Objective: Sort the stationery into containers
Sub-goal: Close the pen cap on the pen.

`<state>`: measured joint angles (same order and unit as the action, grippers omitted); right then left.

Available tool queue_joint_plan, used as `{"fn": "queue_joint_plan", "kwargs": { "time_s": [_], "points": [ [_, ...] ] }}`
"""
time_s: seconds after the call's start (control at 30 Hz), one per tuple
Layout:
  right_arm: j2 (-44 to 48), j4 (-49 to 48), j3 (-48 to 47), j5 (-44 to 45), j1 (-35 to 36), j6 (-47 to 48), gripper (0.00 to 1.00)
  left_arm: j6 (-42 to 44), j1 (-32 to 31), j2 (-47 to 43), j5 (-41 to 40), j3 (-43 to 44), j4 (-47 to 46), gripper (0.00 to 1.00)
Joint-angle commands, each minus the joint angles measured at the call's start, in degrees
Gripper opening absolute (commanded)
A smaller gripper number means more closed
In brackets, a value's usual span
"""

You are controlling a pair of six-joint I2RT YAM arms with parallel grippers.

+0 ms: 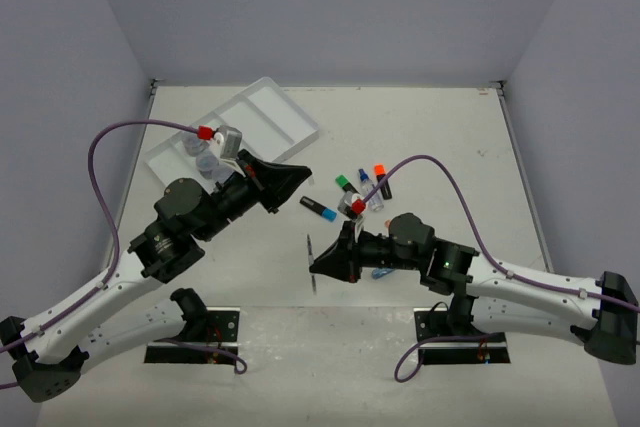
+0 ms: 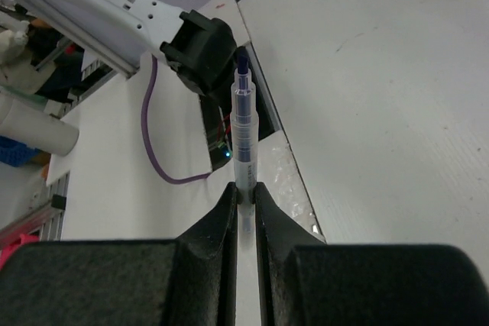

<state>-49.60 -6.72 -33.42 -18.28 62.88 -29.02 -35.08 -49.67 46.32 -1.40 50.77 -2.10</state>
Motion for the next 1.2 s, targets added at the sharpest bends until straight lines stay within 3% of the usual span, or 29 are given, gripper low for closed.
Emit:
{"fn": "queue_joint_plan", "kwargs": {
  "time_s": [0.0,0.17,0.3,0.47,1.17],
  "points": [
    [-3.4,-6.8,-5.2,13.0,4.8,1.3,0.00,2.1,-0.3,-1.5,8.8,-2.6,-4.8,0.00],
    [-1.0,-5.6,-6.0,19.2,6.2,1.6,0.00,2.0,-0.3,-3.8,8.5,-3.8,-3.5,0.00],
    [-2.0,2.3,-10.5,24.3,6.2,3.1,0.00,1.9,-0.3,-2.6,10.5,-2.9,-2.0,0.00],
    [-1.9,5.2,-12.2,25.9,6.2,4.7,0.00,1.8,-0.3,-1.6,11.4,-2.4,-1.4,0.00],
    [-1.5,12.3,-13.8,22.6,6.3,5.8,0.00,5.6,-0.2,-2.4,9.8,-0.1,1.9,0.00]
  ]
}}
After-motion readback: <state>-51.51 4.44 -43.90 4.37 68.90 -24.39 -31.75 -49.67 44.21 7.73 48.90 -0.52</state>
